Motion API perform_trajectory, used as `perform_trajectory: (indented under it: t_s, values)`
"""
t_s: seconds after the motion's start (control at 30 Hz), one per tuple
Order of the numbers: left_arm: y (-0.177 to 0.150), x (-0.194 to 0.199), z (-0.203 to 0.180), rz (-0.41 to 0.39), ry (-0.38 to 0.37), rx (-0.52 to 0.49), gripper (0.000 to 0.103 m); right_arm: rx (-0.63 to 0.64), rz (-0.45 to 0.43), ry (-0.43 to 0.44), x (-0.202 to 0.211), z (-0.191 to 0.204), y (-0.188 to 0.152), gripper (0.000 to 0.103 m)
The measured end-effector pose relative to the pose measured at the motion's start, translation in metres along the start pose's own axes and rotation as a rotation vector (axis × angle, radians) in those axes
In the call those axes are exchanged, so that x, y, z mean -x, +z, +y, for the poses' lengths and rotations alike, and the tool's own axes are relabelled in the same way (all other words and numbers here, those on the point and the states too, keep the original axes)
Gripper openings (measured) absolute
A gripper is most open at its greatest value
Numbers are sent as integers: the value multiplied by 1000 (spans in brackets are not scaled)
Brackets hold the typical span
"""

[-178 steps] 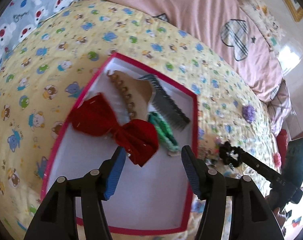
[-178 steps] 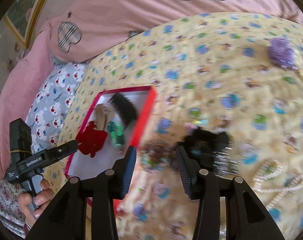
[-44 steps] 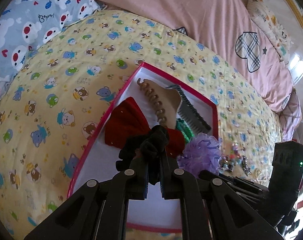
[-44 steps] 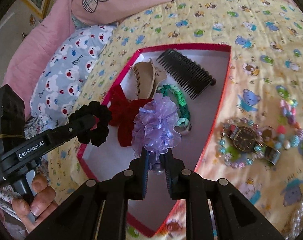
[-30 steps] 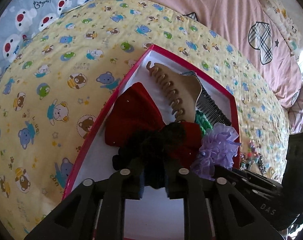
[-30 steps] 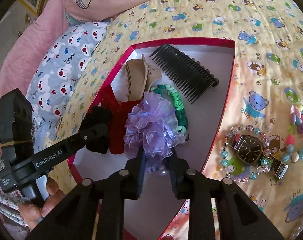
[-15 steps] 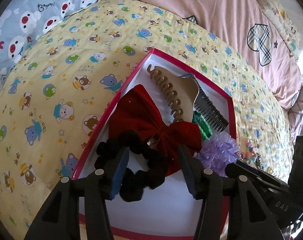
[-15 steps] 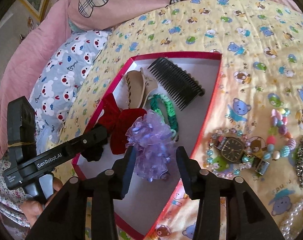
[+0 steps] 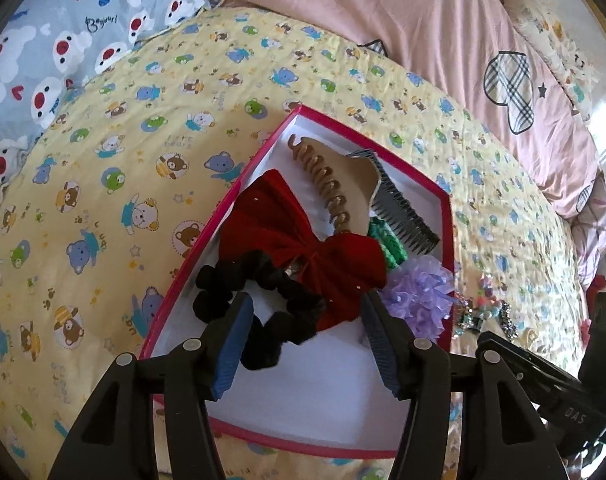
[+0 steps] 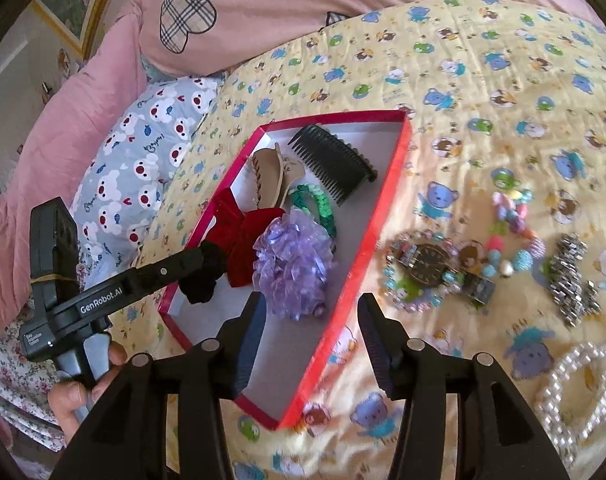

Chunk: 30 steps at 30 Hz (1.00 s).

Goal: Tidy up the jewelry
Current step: 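Carry the scrunchie and purple flower clip into the box and release both, then move both open tools from the box toward the pearl jewelry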

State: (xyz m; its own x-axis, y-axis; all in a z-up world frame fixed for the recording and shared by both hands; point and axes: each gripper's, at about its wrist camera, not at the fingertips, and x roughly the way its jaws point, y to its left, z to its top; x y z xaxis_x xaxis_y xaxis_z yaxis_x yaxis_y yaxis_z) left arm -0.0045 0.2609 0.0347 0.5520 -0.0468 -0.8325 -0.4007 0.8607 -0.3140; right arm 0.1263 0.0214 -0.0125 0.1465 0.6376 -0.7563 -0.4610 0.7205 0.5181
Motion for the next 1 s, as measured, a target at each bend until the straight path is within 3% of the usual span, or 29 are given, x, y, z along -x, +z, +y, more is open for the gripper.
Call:
perform_trajectory:
  t_s: [0.5, 1.0]
  values:
    - [-17, 34, -32, -14, -71, -55, 57, -87, -78, -77, 76, -51, -31, 51]
    - [-43, 32, -87, 57, -144, -175, 60, -225, -172, -201, 142, -124, -65, 52]
